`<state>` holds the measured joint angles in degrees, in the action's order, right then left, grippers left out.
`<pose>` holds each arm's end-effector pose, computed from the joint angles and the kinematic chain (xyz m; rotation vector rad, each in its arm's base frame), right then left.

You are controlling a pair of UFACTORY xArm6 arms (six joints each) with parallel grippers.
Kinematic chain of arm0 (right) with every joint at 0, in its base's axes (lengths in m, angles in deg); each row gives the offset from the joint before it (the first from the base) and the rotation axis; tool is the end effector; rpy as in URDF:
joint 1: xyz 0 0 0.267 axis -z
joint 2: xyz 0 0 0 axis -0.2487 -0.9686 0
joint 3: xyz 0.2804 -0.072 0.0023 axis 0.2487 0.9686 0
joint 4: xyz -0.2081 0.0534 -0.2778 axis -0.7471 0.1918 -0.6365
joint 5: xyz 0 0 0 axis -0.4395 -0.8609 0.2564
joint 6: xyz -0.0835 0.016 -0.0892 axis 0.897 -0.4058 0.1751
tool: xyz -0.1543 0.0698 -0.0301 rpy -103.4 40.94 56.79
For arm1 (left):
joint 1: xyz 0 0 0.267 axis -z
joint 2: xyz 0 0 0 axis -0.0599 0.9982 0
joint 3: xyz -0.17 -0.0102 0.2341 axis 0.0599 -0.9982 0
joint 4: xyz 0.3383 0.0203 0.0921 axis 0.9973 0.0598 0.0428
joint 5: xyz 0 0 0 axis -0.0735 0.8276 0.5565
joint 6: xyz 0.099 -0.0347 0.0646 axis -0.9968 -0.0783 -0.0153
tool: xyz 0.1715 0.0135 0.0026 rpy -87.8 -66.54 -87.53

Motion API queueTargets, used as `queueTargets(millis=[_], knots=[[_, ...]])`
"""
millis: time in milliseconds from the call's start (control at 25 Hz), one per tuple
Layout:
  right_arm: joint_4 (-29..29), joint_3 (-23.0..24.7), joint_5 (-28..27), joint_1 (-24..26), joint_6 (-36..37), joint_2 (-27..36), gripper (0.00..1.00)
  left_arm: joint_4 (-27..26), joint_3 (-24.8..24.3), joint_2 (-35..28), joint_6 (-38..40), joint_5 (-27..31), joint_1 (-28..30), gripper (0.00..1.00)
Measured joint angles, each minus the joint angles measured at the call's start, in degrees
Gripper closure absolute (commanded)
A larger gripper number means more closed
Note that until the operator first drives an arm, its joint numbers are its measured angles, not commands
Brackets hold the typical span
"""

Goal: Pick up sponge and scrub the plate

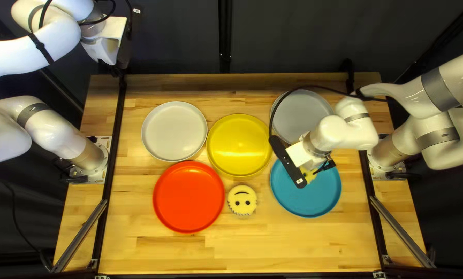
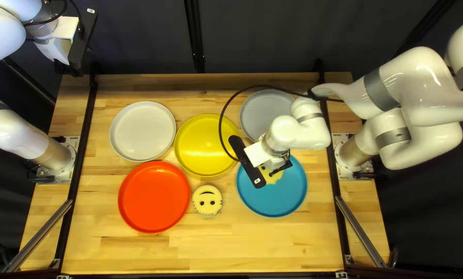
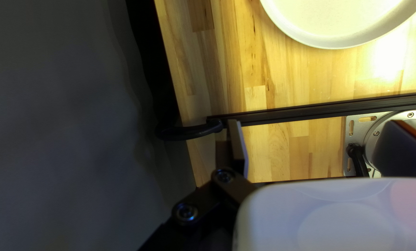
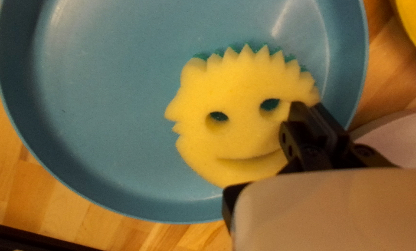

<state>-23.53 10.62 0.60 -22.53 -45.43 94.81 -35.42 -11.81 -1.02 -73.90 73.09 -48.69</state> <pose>0.3183 0.0404 0.0498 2.9946 0.7902 0.0910 0.1786 0.2189 0.2668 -3.0403 0.2951 -0.1296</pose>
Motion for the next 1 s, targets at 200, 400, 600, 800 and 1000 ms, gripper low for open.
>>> queueTargets(millis=[200,400,600,800,1000], knots=[[-1.86,0.07,-1.27,-6.49,-8.66,0.7,1.0,0.0,0.0,0.0,0.0,0.0,0.0,0.0],[-4.69,0.28,-2.63,-12.92,-16.91,1.46,1.0,0.0,0.0,0.0,0.0,0.0,0.0,0.0],[-7.14,2.54,-2.7,-13.97,-18.86,3.44,1.0,0.0,0.0,0.0,0.0,0.0,0.0,0.0],[-8.02,7.23,0.04,-8.04,-10.97,7.78,1.0,0.0,0.0,0.0,0.0,0.0,0.0,0.0],[-4.47,10.33,3.05,0.32,3.6,11.09,1.0,0.0,0.0,0.0,0.0,0.0,0.0,0.0]])
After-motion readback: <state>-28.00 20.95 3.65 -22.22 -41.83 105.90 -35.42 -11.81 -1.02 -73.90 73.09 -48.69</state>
